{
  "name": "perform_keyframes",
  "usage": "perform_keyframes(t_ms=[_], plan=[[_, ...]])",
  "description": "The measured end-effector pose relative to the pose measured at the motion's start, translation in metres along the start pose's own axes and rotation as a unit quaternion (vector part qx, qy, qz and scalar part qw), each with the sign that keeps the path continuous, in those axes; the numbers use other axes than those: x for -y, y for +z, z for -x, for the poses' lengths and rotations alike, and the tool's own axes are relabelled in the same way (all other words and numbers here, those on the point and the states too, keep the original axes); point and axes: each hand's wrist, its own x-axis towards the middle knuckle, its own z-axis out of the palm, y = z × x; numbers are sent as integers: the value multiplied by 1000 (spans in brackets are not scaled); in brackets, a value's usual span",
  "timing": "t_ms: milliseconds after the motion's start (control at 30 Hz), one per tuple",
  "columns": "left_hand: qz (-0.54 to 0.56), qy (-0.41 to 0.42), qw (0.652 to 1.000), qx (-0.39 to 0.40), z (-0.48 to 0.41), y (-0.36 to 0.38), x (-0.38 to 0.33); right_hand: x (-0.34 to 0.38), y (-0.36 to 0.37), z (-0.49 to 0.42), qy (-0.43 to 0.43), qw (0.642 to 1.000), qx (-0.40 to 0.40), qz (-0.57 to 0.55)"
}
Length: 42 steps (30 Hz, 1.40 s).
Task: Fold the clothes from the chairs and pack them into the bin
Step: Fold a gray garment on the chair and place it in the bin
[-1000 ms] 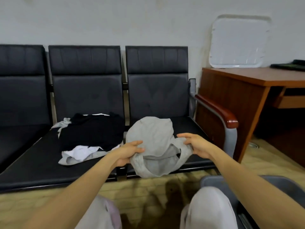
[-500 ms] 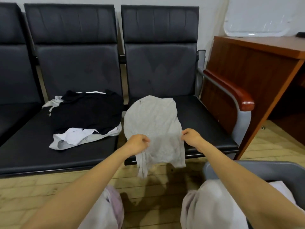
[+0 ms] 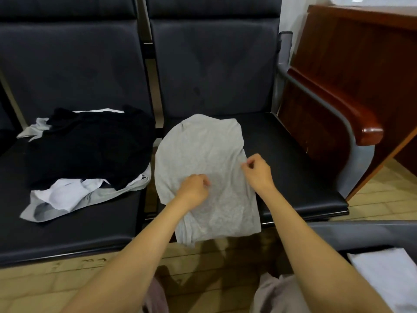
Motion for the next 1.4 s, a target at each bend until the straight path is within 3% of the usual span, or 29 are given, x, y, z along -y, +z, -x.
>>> perform_keyframes(t_ms=[33,100,167,200,300,367,533,633,767,867,967,1133,1300,1400], plan=[[70,-9,997,-15,-2,-1,-2,11,-3,7,-56,998,16,-24],[248,-48,967,-45,-4,-7,-7,30,-7,20,-147,978,146,-21],[393,-101,912,-50,-5,-12,-9,35,-4,30,-166,938,302,41],[398,-107,910,-49,-6,-12,-8,32,-1,30,-158,929,328,66],[283,-95,954,-18,-5,-3,-2,18,-2,22,-120,966,218,66],[266,-95,959,-23,-6,3,-1,8,-2,14,-107,981,145,79],[245,-73,966,-32,-10,5,1,0,17,11,-158,957,196,144],[272,-75,959,-25,-9,2,4,6,32,13,-192,947,144,211],[208,-57,976,-13,-5,-1,14,19,7,3,-137,988,-50,49],[46,-13,998,30,2,-3,19,7,-32,-10,-34,991,-131,17],[-53,17,995,80,8,-8,19,-19,-50,-14,15,988,-148,29],[-21,51,988,141,12,-22,33,-48,-49,-14,36,985,-129,106],[-35,80,978,192,22,-26,39,-50,-42,-14,32,979,-106,172],[1,84,982,171,24,-28,43,-29,-33,-10,-38,971,-96,214]])
